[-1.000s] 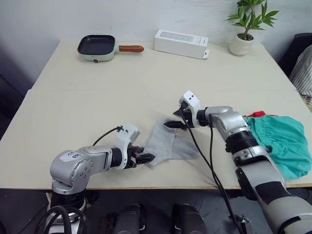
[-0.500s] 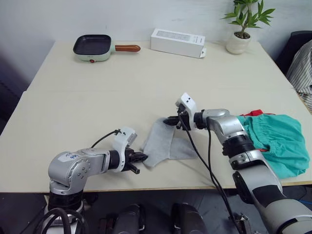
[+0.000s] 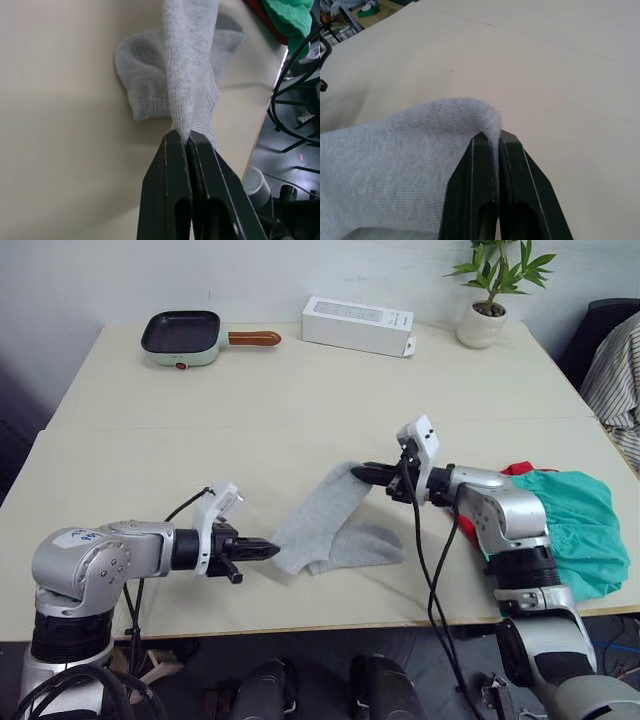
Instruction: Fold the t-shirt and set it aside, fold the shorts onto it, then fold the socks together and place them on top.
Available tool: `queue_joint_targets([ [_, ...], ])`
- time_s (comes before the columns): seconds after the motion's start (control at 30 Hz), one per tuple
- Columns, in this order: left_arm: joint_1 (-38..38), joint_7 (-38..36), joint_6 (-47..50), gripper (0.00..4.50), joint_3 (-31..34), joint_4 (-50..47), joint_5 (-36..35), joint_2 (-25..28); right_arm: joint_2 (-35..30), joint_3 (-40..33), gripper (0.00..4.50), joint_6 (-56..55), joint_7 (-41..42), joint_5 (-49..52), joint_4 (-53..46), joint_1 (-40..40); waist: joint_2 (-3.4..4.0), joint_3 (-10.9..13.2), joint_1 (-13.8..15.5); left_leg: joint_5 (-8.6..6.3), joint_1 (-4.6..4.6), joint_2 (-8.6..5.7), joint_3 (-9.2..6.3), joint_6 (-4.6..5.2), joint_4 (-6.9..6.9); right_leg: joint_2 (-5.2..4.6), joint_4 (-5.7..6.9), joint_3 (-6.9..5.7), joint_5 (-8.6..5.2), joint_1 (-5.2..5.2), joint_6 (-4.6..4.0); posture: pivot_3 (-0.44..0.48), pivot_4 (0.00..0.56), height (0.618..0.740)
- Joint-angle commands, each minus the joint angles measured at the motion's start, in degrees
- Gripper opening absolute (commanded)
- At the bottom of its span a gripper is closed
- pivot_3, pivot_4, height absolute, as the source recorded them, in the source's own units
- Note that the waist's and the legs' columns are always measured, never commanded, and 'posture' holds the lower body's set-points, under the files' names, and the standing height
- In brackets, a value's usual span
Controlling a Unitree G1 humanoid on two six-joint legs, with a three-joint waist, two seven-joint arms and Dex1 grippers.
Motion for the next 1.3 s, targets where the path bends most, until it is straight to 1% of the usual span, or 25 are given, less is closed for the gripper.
queue_joint_targets([
  [0.03,-0.96,-8.85,-15.05,0.0,-5.36,2.93,3.5,4.12,-3.01,-5.3,0.03,6.42,-4.2,4.43,-14.17,7.0,0.0,0.0,0.43,-0.01,0.0,0.01,-0.01,-0.03,-0.05,-0.02,-0.02,-0.02,-0.03,-0.01,-0.05,0.0,0.15,0.74],
  [0.13,-2.52,-16.01,-26.96,0.0,-10.12,7.73,7.51,5.9,-4.25,-8.76,0.03,11.87,-7.95,8.02,-25.06,14.04,0.0,0.0,1.2,-0.09,-0.02,0.0,-0.03,-0.14,-0.13,-0.04,-0.08,-0.06,-0.11,-0.06,-0.19,0.0,0.15,0.74],
  [0.23,-6.51,-23.7,-33.68,0.0,-15.6,15.23,11.27,7.69,-3.33,-13.72,0.03,17.01,-12.73,12.92,-35.59,21.16,0.0,0.0,1.45,-0.1,-0.11,0.0,0.03,-0.13,-0.15,-0.05,-0.15,-0.02,-0.11,-0.16,-0.2,0.0,0.15,0.74],
  [0.33,-10.38,-28.95,-36.89,0.0,-19.08,21.12,13.57,8.43,-2.59,-16.77,0.03,19.33,-16.61,16.27,-42.46,26.07,0.0,0.0,1.49,-0.11,-0.14,0.09,0.03,-0.13,-0.17,-0.01,-0.15,-0.05,-0.14,-0.22,-0.25,0.0,0.15,0.74],
  [0.4,-15.57,-34.85,-37.51,0.0,-22.06,27.09,14.54,8.12,-0.6,-19.15,0.03,18.35,-20.42,17.35,-47.65,30.68,0.0,0.0,1.58,-0.11,-0.16,0.1,0.05,-0.12,-0.18,0.0,-0.15,-0.05,-0.14,-0.25,-0.26,0.0,0.15,0.74],
  [0.47,-19.74,-38.98,-37.97,0.0,-24.88,32.09,16.22,7.6,1.05,-20.37,0.03,17.38,-23.52,17.55,-51.49,35.1,0.0,0.0,1.68,-0.1,-0.27,0.13,0.04,-0.11,-0.14,0.04,-0.09,-0.09,-0.15,-0.35,-0.28,0.0,0.15,0.74],
  [0.53,-22.6,-41.63,-39.74,0.0,-27.14,36.15,18.42,6.56,2.9,-20.81,0.03,16.99,-26.36,17.99,-54.49,39.18,0.0,0.0,1.65,-0.05,-0.51,0.11,0.05,-0.03,0.0,0.08,0.01,-0.1,-0.15,-0.59,-0.28,0.0,0.15,0.74],
  [0.57,-24.12,-43.22,-40.92,0.0,-28.4,38.34,19.58,5.78,3.72,-20.45,0.03,16.78,-27.42,18.29,-55.94,41.44,0.0,0.0,1.64,0.13,-0.72,0.06,0.06,0.3,0.07,0.07,0.15,-0.11,-0.15,-0.8,-0.26,0.0,0.15,0.74],
  [0.63,-26.77,-45.81,-42.82,0.0,-30.43,42.13,21.63,4.08,4.5,-18.7,0.03,15.48,-28.67,17.9,-58.17,45.41,0.0,0.0,1.66,0.19,-0.77,-0.03,0.1,0.43,0.11,0.19,0.21,-0.23,-0.14,-0.86,-0.23,0.0,0.15,0.74],
  [0.77,-30.4,-48.29,-47.12,0.0,-32.53,48.03,25.45,0.44,6.01,-15.33,0.03,10.67,-31.52,15.02,-59.08,50.44,-0.02,0.0,1.49,0.25,-0.79,-0.05,0.24,0.65,0.19,0.3,0.15,-0.39,-0.04,-0.85,-0.04,0.0,0.15,0.74],
  [0.93,-32.67,-49.06,-50.2,0.0,-33.02,52.76,28.75,-2.73,6.62,-12.28,0.03,4.63,-32.82,11.82,-57.54,54.02,-0.03,0.01,1.54,0.31,-0.81,-0.04,0.18,0.75,0.25,0.0,0.15,-0.27,-0.04,-0.83,-0.04,0.0,0.15,0.74],
  [1.1,-34.34,-49.26,-52.46,0.0,-33.11,56.93,31.23,-4.98,5.79,-9.98,0.03,1.05,-32.92,9.59,-54.43,54.15,-0.04,0.01,1.54,0.31,-0.8,-0.04,0.17,0.74,0.25,0.01,0.23,-0.27,-0.03,-0.85,-0.04,0.0,0.15,0.74],
  [1.3,-35.08,-50.05,-52.5,0.0,-33.01,58.44,32.53,-6.79,5.2,-8.94,0.03,-1.18,-33.22,8.13,-50.29,52.27,-0.05,0.02,1.56,0.31,-0.81,-0.06,0.16,0.78,0.33,0.1,0.25,-0.37,-0.02,-0.82,-0.02,0.0,0.15,0.74],
])
